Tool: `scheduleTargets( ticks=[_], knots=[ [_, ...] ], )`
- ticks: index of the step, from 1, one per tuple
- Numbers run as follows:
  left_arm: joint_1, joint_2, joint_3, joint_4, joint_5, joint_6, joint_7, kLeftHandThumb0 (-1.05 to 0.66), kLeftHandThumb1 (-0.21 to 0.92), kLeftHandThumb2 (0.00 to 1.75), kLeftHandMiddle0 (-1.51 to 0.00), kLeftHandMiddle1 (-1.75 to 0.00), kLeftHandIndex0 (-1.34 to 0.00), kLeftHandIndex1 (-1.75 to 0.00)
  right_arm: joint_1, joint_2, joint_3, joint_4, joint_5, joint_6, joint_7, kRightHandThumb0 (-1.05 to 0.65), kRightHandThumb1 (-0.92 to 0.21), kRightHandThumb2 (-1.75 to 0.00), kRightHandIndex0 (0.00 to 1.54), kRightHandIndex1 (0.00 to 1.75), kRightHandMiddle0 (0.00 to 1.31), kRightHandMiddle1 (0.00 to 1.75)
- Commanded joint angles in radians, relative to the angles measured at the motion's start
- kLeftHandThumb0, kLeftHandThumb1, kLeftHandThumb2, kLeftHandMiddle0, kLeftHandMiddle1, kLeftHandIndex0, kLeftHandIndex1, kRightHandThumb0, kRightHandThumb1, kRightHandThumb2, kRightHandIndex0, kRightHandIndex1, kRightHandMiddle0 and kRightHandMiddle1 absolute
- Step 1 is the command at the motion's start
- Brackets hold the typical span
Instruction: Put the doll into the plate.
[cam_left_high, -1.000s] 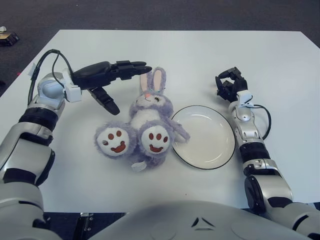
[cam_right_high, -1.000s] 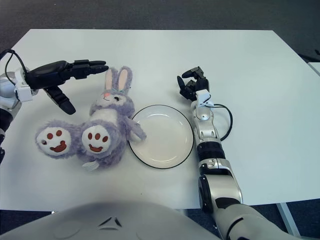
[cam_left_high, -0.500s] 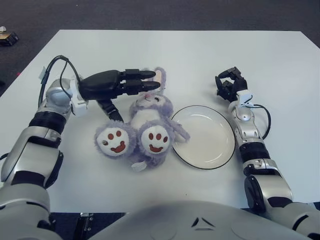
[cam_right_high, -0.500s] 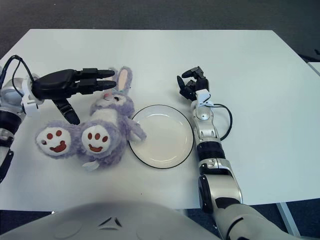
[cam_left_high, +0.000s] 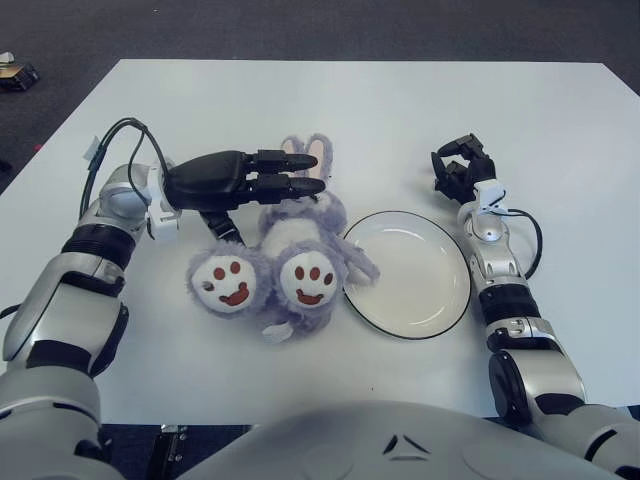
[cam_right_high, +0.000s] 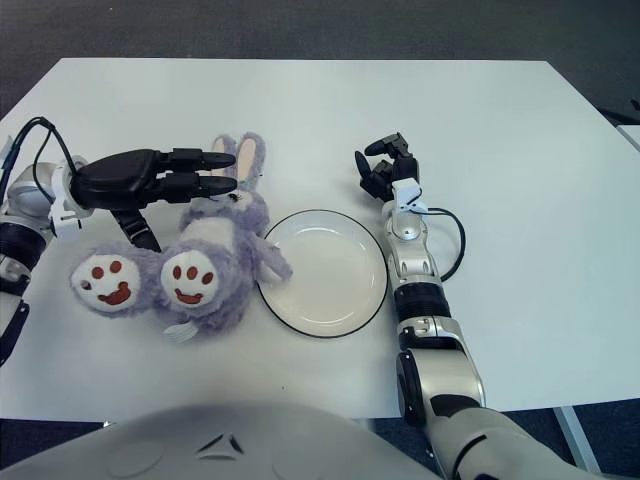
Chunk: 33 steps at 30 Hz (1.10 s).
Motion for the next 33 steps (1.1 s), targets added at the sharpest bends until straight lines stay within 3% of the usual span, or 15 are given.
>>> scheduleTargets(
  ticks=[1,6,12,33],
  knots=[
    [0.004,-0.025,0.063,-0.036,0.077,-0.006,0.026,-0.63,0.92,0.12,-0.21,0.0,-0.21,-0.03,0.042,0.01,0.004,0.037,-0.011,0.061,-0.003,-0.37,-0.83,-0.52,0.85,1.74,0.38,1.61],
    [0.025,-0.067,0.135,-0.06,0.183,-0.006,0.065,-0.59,0.92,0.11,-0.23,-0.01,-0.23,-0.04,0.043,0.012,0.005,0.036,-0.011,0.06,-0.007,-0.37,-0.83,-0.52,0.85,1.74,0.38,1.61],
    [0.027,-0.086,0.165,-0.06,0.277,-0.006,0.131,-0.56,0.92,0.09,-0.24,-0.01,-0.24,-0.04,0.041,0.012,0.003,0.037,-0.011,0.059,-0.008,-0.37,-0.83,-0.51,0.86,1.74,0.39,1.6],
    [-0.007,-0.096,0.155,-0.04,0.595,-0.006,0.395,-0.52,0.92,0.08,-0.24,0.0,-0.23,-0.02,0.036,0.013,-0.006,0.038,-0.008,0.057,-0.011,-0.37,-0.84,-0.5,0.86,1.73,0.4,1.59]
  ],
)
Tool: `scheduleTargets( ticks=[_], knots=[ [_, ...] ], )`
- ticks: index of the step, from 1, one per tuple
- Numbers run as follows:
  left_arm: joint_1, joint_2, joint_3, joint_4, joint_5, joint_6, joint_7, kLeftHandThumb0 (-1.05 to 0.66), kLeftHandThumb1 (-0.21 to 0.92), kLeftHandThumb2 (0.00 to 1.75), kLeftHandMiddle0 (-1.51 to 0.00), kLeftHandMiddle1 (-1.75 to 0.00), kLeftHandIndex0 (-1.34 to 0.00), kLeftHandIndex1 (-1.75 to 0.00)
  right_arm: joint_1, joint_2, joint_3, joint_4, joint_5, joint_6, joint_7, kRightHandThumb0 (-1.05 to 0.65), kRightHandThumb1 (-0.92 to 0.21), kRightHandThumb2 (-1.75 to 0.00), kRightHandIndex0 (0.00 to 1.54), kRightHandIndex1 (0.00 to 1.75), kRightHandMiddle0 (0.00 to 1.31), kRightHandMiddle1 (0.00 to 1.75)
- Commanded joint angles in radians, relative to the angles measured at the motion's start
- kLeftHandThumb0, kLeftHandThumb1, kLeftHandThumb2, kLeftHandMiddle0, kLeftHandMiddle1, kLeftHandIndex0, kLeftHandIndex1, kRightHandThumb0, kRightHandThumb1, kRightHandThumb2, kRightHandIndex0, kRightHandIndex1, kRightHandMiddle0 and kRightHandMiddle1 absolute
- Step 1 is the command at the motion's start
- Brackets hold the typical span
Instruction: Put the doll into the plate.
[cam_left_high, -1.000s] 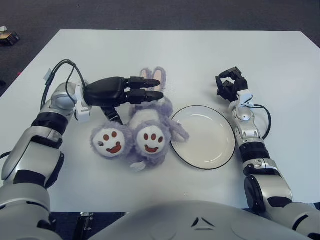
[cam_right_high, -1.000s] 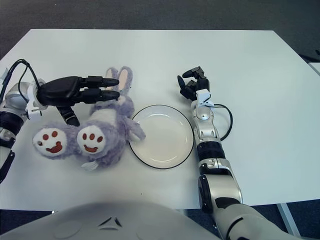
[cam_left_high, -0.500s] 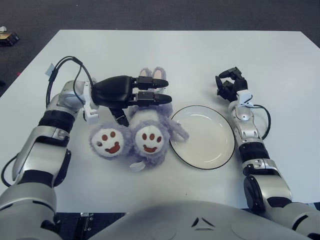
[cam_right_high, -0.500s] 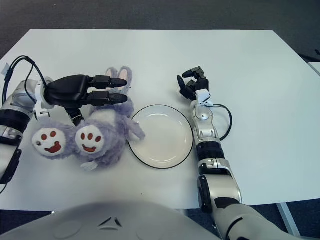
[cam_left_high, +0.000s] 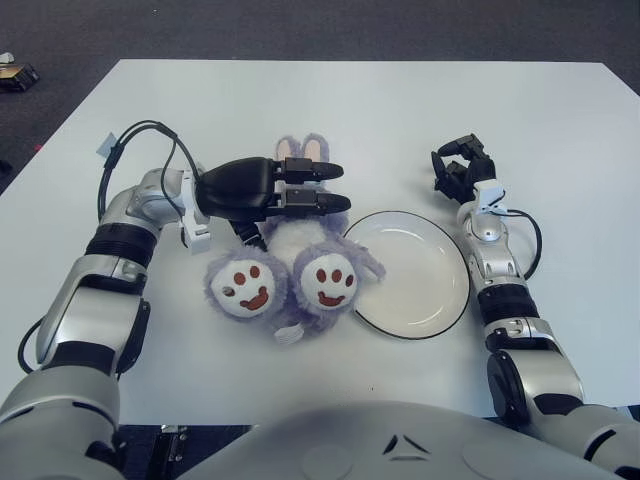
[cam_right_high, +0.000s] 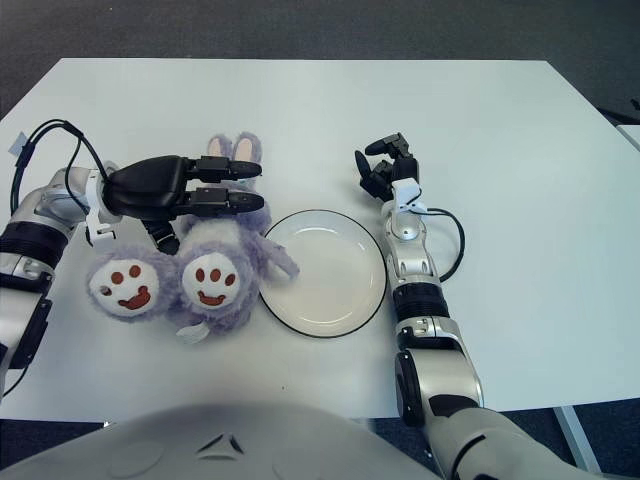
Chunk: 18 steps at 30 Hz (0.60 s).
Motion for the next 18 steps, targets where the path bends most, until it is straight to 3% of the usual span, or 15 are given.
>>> scheduleTargets(
  ticks=[1,12,18],
  knots=[
    [-0.023,0.004,-0.002,-0.001,0.082,-0.003,0.055,-0.52,0.92,0.08,-0.24,0.0,-0.23,-0.02,0.037,0.007,0.001,0.038,-0.008,0.054,-0.003,-0.37,-0.84,-0.5,0.86,1.73,0.4,1.59],
    [-0.044,0.032,0.021,-0.113,0.411,-0.003,0.232,-0.47,0.92,0.07,-0.45,-0.1,-0.3,-0.05,0.04,0.007,-0.002,0.032,-0.006,0.054,-0.003,-0.37,-0.84,-0.49,0.87,1.73,0.41,1.58],
    [-0.073,0.05,-0.008,-0.143,0.504,-0.003,0.272,-0.39,0.92,0.08,-0.57,-0.16,-0.46,-0.12,0.039,0.007,-0.004,0.033,-0.005,0.053,-0.004,-0.37,-0.84,-0.49,0.86,1.73,0.41,1.58]
  ],
)
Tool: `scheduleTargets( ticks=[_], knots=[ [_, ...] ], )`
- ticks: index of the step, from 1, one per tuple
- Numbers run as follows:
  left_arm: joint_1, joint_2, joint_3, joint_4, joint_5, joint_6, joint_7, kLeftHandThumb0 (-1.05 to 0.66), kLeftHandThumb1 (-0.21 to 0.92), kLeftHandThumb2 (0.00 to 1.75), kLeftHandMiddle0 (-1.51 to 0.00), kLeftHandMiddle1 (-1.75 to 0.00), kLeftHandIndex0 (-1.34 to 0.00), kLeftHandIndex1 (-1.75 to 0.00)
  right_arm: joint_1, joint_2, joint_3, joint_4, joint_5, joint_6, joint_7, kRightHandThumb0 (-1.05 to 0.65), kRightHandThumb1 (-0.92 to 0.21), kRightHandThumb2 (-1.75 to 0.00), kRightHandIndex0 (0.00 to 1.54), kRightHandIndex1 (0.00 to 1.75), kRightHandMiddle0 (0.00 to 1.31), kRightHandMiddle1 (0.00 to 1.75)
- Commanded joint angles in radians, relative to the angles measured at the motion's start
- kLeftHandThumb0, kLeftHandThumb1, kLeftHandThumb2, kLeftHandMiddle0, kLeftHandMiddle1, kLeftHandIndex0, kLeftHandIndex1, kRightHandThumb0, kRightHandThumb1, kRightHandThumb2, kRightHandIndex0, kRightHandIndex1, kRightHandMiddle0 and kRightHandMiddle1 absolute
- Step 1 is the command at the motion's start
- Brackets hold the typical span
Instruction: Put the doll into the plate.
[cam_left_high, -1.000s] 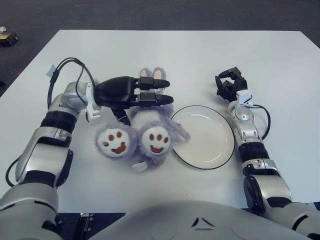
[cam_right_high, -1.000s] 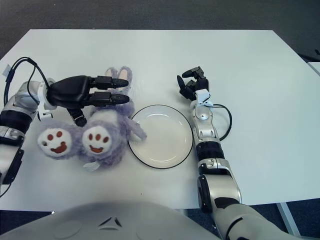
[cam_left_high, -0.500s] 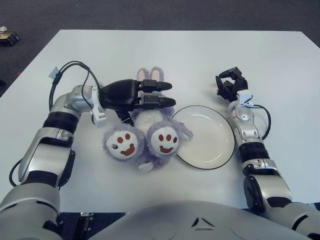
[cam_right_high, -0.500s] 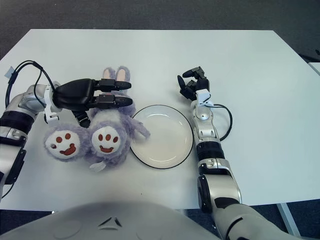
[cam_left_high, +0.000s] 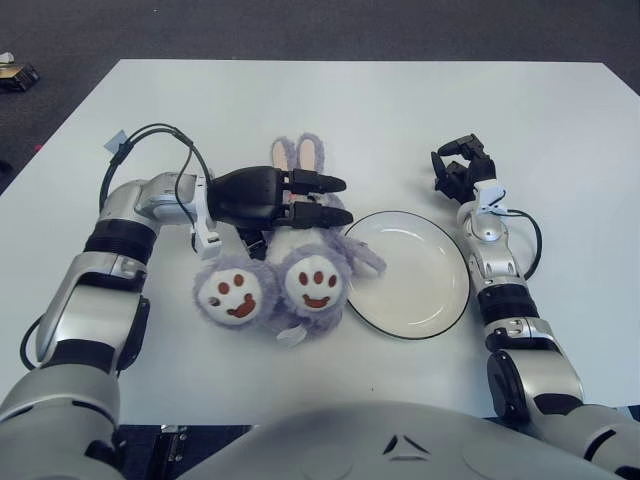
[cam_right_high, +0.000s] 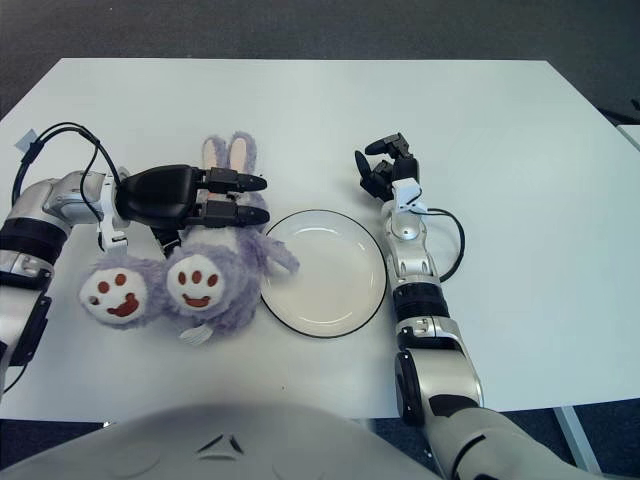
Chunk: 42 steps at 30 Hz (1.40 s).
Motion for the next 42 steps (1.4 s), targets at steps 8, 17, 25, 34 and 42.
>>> scheduleTargets(
  ticks=[8,17,25,34,42],
  knots=[
    [-0.087,0.066,-0.122,0.016,0.099,0.023,-0.019,-0.34,0.92,0.07,-0.43,-0.58,-0.57,-0.06,0.039,0.005,-0.002,0.033,-0.005,0.058,-0.003,-0.37,-0.84,-0.49,0.85,1.73,0.4,1.59],
    [-0.152,0.132,-0.26,0.075,-0.017,0.065,-0.128,-0.28,0.92,0.06,-0.38,-0.74,-0.6,-0.05,0.041,0.005,-0.001,0.026,-0.005,0.064,-0.005,-0.37,-0.84,-0.49,0.84,1.73,0.39,1.6],
    [-0.136,0.146,-0.286,0.072,-0.021,0.077,-0.116,-0.25,0.92,0.05,-0.32,-1.0,-0.63,-0.05,0.039,0.004,-0.004,0.024,-0.004,0.07,-0.004,-0.37,-0.84,-0.5,0.83,1.73,0.39,1.6],
    [-0.143,0.144,-0.298,0.05,-0.007,0.069,-0.106,-0.24,0.92,0.03,-0.32,-1.06,-0.65,-0.05,0.039,0.002,-0.008,0.026,0.0,0.072,-0.002,-0.37,-0.84,-0.5,0.83,1.73,0.38,1.61],
    [-0.142,0.133,-0.294,0.025,0.023,0.068,-0.081,0.11,0.92,0.16,-0.43,-1.3,-0.68,-0.08,0.038,0.002,-0.01,0.028,0.002,0.074,-0.002,-0.37,-0.84,-0.51,0.82,1.73,0.38,1.61]
  ],
)
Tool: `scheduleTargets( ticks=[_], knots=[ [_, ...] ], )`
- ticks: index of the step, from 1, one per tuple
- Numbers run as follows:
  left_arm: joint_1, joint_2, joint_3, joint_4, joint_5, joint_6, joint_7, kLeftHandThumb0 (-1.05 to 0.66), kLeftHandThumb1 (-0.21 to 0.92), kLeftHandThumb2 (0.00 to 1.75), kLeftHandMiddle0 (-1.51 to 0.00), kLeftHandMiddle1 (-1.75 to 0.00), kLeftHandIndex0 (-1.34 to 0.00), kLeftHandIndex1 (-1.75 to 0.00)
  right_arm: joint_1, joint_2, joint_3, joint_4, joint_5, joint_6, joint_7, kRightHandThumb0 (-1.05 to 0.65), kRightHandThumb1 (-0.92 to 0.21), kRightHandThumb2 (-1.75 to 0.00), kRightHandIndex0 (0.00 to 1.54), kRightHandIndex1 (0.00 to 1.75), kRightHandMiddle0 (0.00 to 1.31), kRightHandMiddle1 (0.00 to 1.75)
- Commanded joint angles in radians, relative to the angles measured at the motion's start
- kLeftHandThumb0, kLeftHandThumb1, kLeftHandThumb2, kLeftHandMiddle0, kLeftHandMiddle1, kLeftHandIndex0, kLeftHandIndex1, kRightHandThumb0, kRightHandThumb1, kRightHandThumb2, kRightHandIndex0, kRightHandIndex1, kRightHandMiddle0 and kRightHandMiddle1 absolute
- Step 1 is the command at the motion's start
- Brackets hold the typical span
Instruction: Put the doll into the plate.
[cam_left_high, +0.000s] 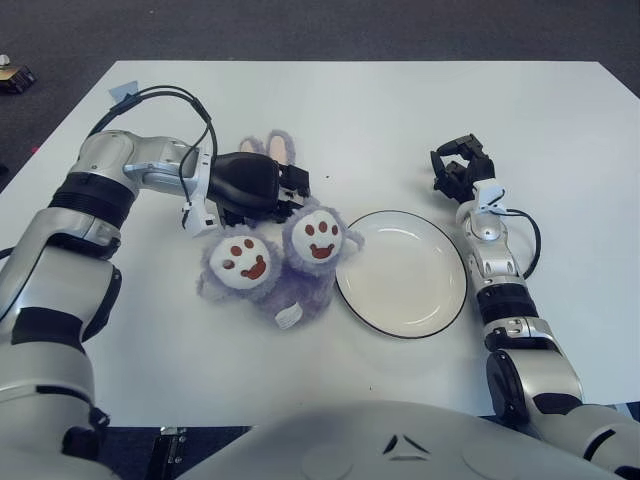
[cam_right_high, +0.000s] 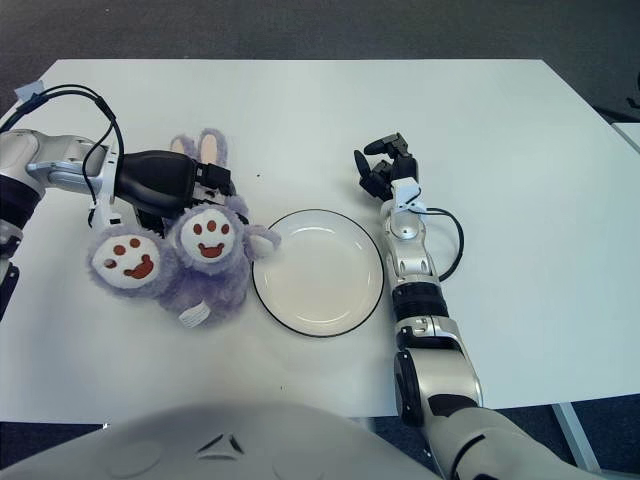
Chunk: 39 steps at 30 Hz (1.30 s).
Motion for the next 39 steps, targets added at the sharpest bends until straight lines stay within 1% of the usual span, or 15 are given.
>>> scheduleTargets(
  ticks=[1,3,4,6,7,9,12,15,18,20,22,23,25,31,39],
  knots=[
    [0.021,0.004,-0.022,0.0,0.054,-0.008,-0.007,0.16,0.92,0.17,-0.44,-1.33,-0.68,-0.09,0.04,-0.001,-0.007,0.04,0.0,0.06,0.004,-0.37,-0.84,-0.51,0.82,1.73,0.38,1.61],
    [0.019,-0.001,-0.023,0.008,0.058,-0.009,0.006,0.27,0.92,0.2,-0.48,-1.38,-0.71,-0.12,0.039,-0.002,-0.007,0.041,0.0,0.061,0.004,-0.37,-0.84,-0.51,0.82,1.74,0.38,1.61],
    [0.018,-0.006,-0.022,0.02,0.057,-0.011,0.016,0.29,0.92,0.21,-0.49,-1.39,-0.71,-0.13,0.038,-0.002,-0.008,0.041,0.0,0.061,0.003,-0.37,-0.84,-0.51,0.82,1.74,0.38,1.61],
    [0.016,-0.01,-0.023,0.034,0.058,-0.014,0.03,0.32,0.92,0.21,-0.51,-1.39,-0.65,-0.3,0.038,-0.002,-0.008,0.041,0.0,0.062,0.003,-0.37,-0.84,-0.51,0.82,1.74,0.37,1.62],
    [0.015,-0.011,-0.024,0.037,0.059,-0.014,0.035,0.33,0.92,0.21,-0.51,-1.39,-0.6,-0.43,0.038,-0.002,-0.008,0.041,0.0,0.062,0.003,-0.37,-0.84,-0.51,0.82,1.74,0.37,1.62],
    [0.012,-0.014,-0.024,0.053,0.09,-0.004,0.07,0.34,0.92,0.21,-0.52,-1.4,-0.54,-0.57,0.038,-0.002,-0.008,0.042,0.0,0.063,0.003,-0.37,-0.84,-0.51,0.82,1.74,0.37,1.62],
    [0.0,-0.022,-0.034,0.09,0.175,0.033,0.172,0.11,0.92,0.18,-0.55,-1.42,-0.55,-0.93,0.037,-0.001,-0.01,0.043,0.001,0.065,0.001,-0.37,-0.84,-0.52,0.82,1.74,0.37,1.62],
    [-0.012,-0.019,-0.055,0.093,0.237,0.058,0.261,0.03,0.92,0.17,-0.57,-1.42,-0.56,-1.05,0.037,-0.001,-0.01,0.042,0.001,0.066,0.002,-0.37,-0.84,-0.52,0.82,1.74,0.37,1.62],
    [-0.022,-0.015,-0.079,0.097,0.279,0.086,0.347,0.01,0.91,0.16,-0.58,-1.42,-0.57,-1.09,0.038,-0.002,-0.012,0.045,0.002,0.064,0.003,-0.37,-0.84,-0.52,0.82,1.74,0.37,1.62],
    [-0.031,-0.016,-0.084,0.121,0.277,0.103,0.388,0.0,0.86,0.26,-0.59,-1.42,-0.57,-1.12,0.037,-0.002,-0.013,0.045,0.003,0.065,0.004,-0.37,-0.84,-0.52,0.82,1.75,0.37,1.62],
    [-0.049,-0.023,-0.087,0.187,0.23,0.101,0.38,0.0,0.81,0.35,-0.6,-1.43,-0.56,-1.14,0.037,-0.002,-0.014,0.045,0.003,0.066,0.005,-0.37,-0.84,-0.52,0.82,1.75,0.37,1.62],
    [-0.055,-0.024,-0.091,0.206,0.218,0.1,0.379,0.0,0.75,0.45,-0.6,-1.45,-0.56,-1.17,0.037,-0.002,-0.014,0.046,0.004,0.066,0.006,-0.37,-0.84,-0.52,0.82,1.75,0.37,1.62],
    [-0.062,-0.025,-0.103,0.218,0.213,0.1,0.386,0.0,0.69,0.56,-0.6,-1.47,-0.55,-1.21,0.036,-0.003,-0.014,0.047,0.004,0.065,0.006,-0.37,-0.84,-0.52,0.82,1.75,0.37,1.62],
    [-0.13,-0.016,-0.111,0.35,0.094,0.094,0.282,-0.01,0.63,0.67,-0.59,-1.5,-0.56,-1.24,0.034,-0.002,-0.016,0.051,0.003,0.066,0.005,-0.37,-0.84,-0.52,0.82,1.75,0.37,1.62],
    [-0.154,-0.032,-0.111,0.462,-0.039,0.144,0.123,-0.01,0.56,0.78,-0.61,-1.51,-0.58,-1.27,0.03,-0.005,-0.02,0.06,0.004,0.067,0.008,-0.37,-0.84,-0.53,0.82,1.75,0.37,1.63]
  ],
)
